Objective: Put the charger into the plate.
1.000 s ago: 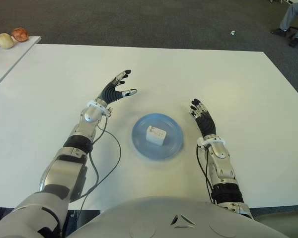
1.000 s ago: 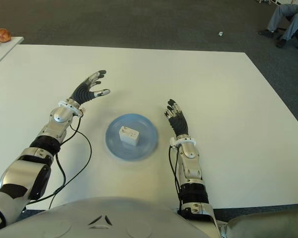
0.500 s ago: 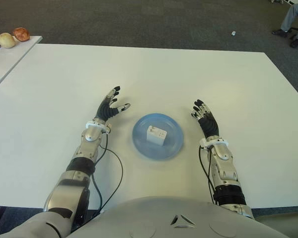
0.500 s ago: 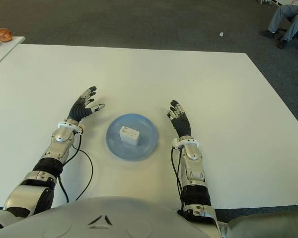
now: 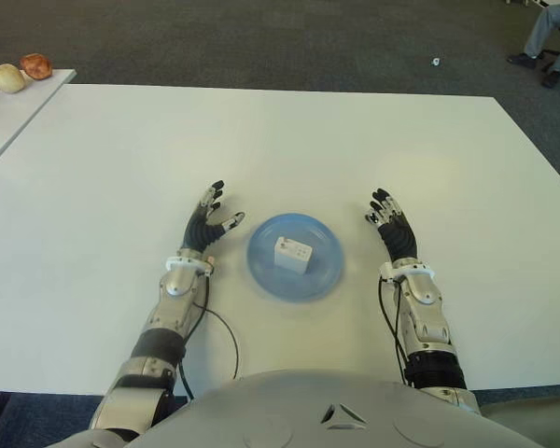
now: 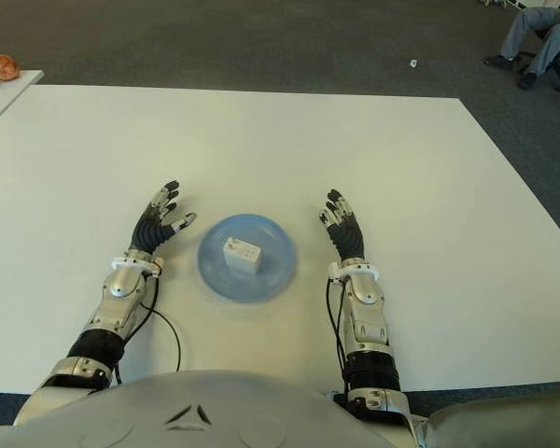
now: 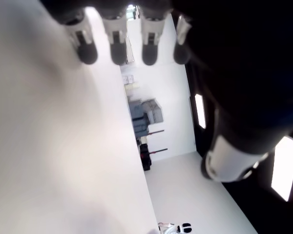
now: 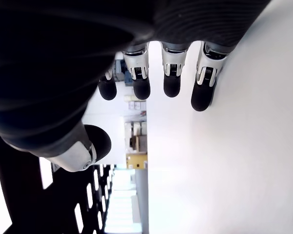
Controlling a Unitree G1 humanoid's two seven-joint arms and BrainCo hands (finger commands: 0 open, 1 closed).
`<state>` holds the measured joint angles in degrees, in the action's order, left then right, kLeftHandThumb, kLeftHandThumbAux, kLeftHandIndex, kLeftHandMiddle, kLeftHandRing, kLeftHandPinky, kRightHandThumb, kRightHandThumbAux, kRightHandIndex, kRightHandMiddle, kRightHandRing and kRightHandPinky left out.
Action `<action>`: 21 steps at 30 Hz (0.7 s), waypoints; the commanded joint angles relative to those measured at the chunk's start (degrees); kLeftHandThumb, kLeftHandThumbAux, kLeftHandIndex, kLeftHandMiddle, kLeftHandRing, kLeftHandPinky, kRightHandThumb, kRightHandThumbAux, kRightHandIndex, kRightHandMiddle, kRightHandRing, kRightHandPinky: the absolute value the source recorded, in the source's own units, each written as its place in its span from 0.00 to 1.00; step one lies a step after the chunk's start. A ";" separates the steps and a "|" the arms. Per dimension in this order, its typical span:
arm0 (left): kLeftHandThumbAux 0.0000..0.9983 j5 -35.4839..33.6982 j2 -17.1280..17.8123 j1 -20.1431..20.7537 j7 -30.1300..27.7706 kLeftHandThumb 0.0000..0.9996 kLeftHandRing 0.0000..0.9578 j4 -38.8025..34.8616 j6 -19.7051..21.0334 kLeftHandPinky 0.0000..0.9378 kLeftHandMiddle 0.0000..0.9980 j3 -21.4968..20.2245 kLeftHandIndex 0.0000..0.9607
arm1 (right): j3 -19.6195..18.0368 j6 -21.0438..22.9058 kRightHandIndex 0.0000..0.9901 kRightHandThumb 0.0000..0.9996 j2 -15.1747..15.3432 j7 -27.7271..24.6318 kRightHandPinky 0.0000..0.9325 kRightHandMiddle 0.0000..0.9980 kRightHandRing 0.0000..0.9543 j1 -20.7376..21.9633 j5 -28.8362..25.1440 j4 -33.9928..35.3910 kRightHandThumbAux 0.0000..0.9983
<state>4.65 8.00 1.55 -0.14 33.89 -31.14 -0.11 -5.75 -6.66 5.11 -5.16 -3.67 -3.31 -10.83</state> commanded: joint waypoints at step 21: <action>0.71 -0.02 -2.04 -2.47 2.21 0.14 0.04 5.62 -3.08 0.07 0.03 -0.69 0.00 | -0.42 -2.42 0.00 0.00 1.03 1.46 0.00 0.00 0.00 0.16 0.90 -0.85 0.61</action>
<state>4.56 6.78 0.95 2.31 36.27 -34.50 -1.09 -5.98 -9.20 5.91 -3.84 -3.66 -2.55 -11.52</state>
